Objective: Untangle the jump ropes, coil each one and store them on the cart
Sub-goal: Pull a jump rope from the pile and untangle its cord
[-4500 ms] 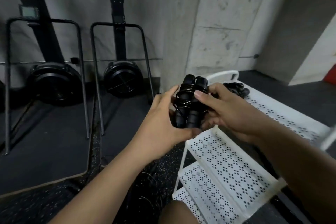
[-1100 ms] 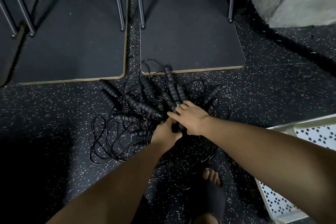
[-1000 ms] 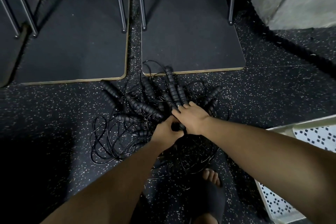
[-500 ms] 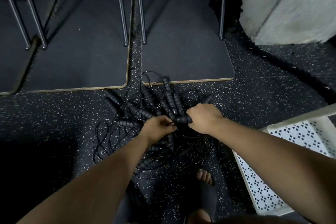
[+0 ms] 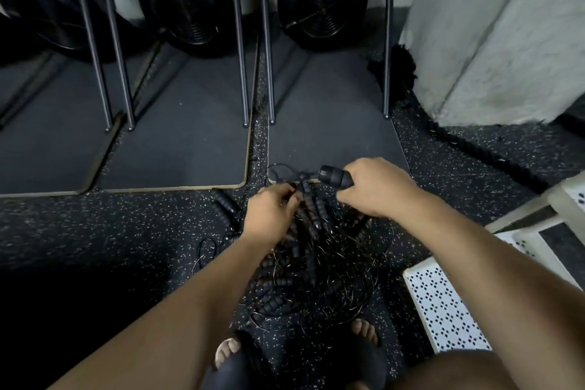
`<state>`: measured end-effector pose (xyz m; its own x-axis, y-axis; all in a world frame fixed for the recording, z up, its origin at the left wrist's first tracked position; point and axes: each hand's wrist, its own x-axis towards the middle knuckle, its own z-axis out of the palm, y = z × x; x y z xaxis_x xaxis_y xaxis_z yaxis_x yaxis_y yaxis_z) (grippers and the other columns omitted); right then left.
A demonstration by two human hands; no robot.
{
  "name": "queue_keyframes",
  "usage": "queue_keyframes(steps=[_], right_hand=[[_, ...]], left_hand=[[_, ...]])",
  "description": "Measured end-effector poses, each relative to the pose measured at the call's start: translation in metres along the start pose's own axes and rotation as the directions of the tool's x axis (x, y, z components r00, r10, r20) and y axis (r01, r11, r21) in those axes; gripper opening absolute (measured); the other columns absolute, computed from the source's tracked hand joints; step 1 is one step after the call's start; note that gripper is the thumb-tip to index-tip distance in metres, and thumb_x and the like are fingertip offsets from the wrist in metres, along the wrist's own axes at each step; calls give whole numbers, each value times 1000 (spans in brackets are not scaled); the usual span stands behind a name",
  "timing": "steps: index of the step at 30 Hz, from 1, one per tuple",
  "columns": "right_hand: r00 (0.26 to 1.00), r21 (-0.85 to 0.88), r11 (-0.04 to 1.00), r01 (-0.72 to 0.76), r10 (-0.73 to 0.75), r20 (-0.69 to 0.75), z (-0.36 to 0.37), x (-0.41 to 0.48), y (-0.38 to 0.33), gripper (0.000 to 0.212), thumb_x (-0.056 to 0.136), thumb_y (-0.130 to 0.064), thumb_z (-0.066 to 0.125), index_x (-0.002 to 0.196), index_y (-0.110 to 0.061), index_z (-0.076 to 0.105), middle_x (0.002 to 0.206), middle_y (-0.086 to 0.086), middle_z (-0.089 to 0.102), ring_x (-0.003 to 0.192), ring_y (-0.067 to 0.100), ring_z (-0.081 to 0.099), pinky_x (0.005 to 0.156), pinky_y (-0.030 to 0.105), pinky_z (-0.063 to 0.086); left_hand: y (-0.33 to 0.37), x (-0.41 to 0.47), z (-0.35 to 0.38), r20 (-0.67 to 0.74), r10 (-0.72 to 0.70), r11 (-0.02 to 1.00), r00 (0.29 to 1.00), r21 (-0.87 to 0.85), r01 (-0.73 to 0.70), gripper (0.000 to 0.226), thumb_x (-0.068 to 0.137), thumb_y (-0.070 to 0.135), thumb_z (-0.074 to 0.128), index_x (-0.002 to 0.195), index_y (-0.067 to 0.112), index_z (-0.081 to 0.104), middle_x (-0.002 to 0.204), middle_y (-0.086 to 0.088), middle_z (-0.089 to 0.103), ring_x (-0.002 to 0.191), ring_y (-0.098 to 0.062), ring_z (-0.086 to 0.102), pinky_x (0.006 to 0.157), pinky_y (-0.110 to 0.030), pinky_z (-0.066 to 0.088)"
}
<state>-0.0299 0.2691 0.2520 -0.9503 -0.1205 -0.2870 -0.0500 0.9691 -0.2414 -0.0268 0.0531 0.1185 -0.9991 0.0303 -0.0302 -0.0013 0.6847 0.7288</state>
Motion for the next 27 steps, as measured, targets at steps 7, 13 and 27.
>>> queue_keyframes(steps=[7, 13, 27], right_hand=[[992, 247, 969, 28, 4, -129, -70, -51, -47, 25, 84, -35, 73, 71, -17, 59, 69, 0, 65, 68, 24, 60, 55, 32, 39], [958, 714, 692, 110, 118, -262, -108, -80, -63, 29, 82, -26, 73, 76, -5, 53, 57, -2, 50, 58, 18, 45, 63, 37, 39], [993, 975, 211, 66, 82, -85, -18, -51, -71, 25, 98, -17, 76, 122, -24, 75, 88, 8, 73, 68, 18, 61, 62, 33, 51]], left_hand=[[23, -20, -60, -77, 13, 1000, 997, -12, -14, 28, 103, 46, 54, 95, 29, 75, 85, 12, 76, 87, -17, 70, 78, -34, 57], [25, -34, -95, -75, 26, 999, 997, 28, -24, 47, 106, 61, 51, 100, 21, 74, 87, 3, 77, 88, -20, 72, 75, -35, 58], [76, -28, -110, -23, 286, 954, 958, 96, -283, 41, 108, 48, 58, 90, 12, 68, 66, -1, 61, 65, -27, 54, 62, -38, 47]])
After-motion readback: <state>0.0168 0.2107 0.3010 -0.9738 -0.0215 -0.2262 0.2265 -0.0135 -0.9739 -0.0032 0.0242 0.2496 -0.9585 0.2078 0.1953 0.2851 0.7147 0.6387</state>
